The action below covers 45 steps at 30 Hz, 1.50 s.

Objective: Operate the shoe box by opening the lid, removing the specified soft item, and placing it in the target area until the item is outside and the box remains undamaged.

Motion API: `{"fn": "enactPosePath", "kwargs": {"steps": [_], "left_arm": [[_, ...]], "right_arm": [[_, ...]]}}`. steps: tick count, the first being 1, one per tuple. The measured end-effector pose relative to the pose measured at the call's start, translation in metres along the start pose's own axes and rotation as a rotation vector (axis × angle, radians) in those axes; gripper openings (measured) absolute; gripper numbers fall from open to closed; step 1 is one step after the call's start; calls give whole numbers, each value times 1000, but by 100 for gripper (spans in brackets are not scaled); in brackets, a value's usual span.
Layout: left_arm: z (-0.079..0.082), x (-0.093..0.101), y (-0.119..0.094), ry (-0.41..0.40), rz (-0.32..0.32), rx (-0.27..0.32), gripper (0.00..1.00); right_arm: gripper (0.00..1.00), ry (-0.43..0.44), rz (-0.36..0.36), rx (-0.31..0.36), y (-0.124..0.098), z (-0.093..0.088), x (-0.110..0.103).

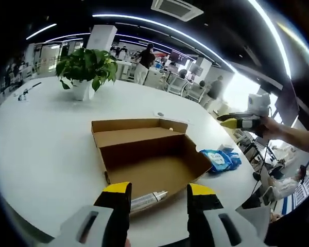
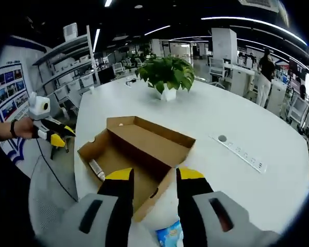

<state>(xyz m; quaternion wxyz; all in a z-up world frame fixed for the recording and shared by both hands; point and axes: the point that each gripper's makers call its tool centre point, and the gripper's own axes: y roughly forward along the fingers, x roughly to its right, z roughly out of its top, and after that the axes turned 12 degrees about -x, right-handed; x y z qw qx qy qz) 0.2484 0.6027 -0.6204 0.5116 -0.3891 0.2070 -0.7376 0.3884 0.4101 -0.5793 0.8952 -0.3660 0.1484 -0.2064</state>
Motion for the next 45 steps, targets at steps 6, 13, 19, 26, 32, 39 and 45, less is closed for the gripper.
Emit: {"fn": "enactPosePath", "kwargs": {"steps": [6,13,19,26,32,39,45], "left_arm": [[-1,-6,1,-1,0,-7,44],[-2,-14,7,13,0,-29,44],[1,-14,14,55,-3,-52,44],[9,-18,25,138,-7,-102,44],[12,-18,38,189,-24,-150,44],[4,-19,58,279,-50,-261,44],[1,-18,73,349,-67,-326,44]], "right_arm": [[30,-32,65,23,18,11,-43],[32,-57,114,21,28,9,-72],[33,-59,134,10,28,2,-80],[36,-30,115,21,21,-4,-77],[33,7,117,36,16,-16,-82],[35,54,100,45,5,-37,-86],[36,89,62,67,-6,-48,-83]]}}
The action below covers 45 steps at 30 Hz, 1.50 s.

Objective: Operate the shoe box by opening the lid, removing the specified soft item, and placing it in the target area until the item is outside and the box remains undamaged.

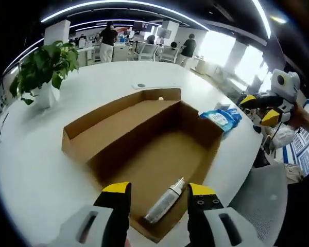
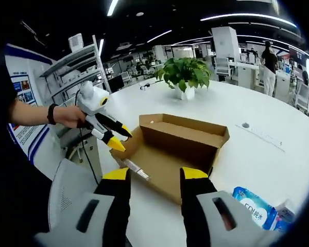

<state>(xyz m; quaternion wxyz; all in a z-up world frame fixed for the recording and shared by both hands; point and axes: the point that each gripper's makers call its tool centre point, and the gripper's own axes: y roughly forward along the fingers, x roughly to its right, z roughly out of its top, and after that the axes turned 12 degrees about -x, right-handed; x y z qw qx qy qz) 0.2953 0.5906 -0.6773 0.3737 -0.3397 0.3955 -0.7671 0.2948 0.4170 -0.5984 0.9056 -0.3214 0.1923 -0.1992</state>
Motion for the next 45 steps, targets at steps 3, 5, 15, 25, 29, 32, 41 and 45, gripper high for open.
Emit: {"fn": "enactPosePath", "kwargs": {"steps": [3,5,15,25,29,32,41,45], "left_arm": [[1,2,6,46,-12,-33,45],[0,1,14,64,-29,-59,45],[-15,-8,39,123,-63,-179,45],[-27,5,59,374,-98,-324,45],[-29,8,66,443,-106,-360,44],[-31,9,70,479,-111,-388,44],[-39,16,76,576,-131,-461,43],[-40,19,76,616,-131,-477,43]], "right_arm": [[36,15,-29,-2,-5,-10,6],[37,40,-43,11,-9,-15,8],[38,130,-95,41,-30,-41,13],[40,198,-152,66,-44,-59,16],[40,224,-173,70,-49,-67,16],[41,241,-187,72,-54,-73,16],[40,284,-207,85,-63,-80,18],[42,285,-208,83,-62,-82,16]]}}
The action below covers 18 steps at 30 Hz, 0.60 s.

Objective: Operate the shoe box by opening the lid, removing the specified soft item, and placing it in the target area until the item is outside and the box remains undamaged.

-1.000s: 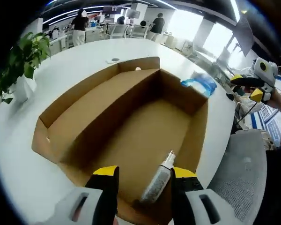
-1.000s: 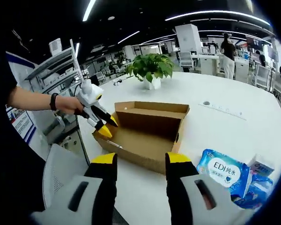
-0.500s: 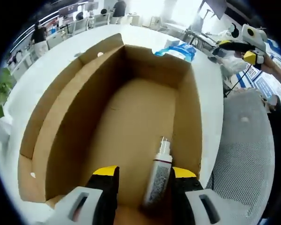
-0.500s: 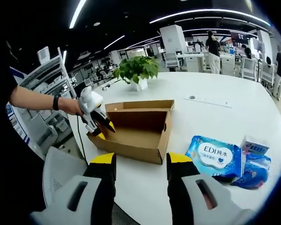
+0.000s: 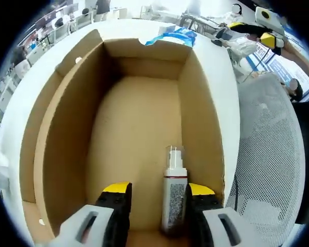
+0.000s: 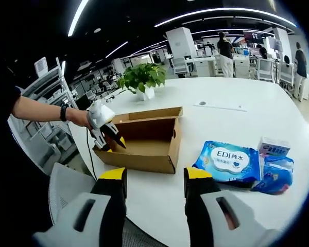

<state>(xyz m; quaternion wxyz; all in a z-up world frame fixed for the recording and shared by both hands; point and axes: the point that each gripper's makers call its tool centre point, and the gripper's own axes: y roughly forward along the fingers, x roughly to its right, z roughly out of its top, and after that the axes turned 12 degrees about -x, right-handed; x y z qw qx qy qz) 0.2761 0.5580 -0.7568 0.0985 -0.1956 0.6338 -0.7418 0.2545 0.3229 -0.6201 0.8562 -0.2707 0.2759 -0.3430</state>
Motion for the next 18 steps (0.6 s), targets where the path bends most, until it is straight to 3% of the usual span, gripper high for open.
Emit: {"fn": "enactPosePath", "kwargs": {"steps": [8,14,18], "left_arm": [[-9,0,11,83,33,-82,42],[-7,0,16,103,53,-75,40],[-2,4,19,115,66,-44,31]], "right_arm": [[47,-12,6,-15,1,-7,-4],[48,-12,8,-22,1,-12,-6],[48,0,11,-23,1,-15,-6]]}}
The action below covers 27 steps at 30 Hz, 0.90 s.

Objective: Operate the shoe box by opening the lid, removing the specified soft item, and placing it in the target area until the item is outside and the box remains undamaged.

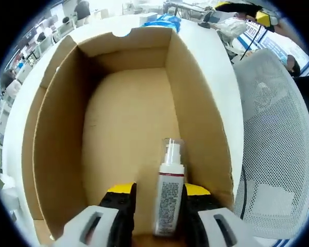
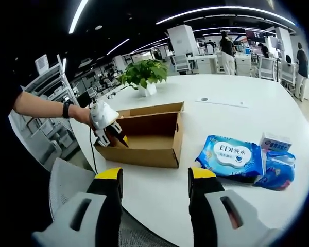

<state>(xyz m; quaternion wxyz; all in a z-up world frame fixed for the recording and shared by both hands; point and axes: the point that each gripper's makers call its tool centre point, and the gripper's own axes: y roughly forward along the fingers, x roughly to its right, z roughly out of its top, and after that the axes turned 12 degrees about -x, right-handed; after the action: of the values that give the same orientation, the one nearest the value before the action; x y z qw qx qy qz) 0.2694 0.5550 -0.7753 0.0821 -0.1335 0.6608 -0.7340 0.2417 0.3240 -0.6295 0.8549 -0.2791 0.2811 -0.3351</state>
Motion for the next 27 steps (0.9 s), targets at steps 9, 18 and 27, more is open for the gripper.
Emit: {"fn": "enactPosePath", "kwargs": {"steps": [9,18,27], "left_arm": [[0,0,5,-53,10,21,21],[20,-7,-18,-131,28,173,20],[23,-5,-37,-128,60,221,20]], "right_arm": [[47,15,3,-6,2,-5,0],[47,11,18,-14,8,-6,-3],[47,-2,37,-17,15,-1,-9]]}}
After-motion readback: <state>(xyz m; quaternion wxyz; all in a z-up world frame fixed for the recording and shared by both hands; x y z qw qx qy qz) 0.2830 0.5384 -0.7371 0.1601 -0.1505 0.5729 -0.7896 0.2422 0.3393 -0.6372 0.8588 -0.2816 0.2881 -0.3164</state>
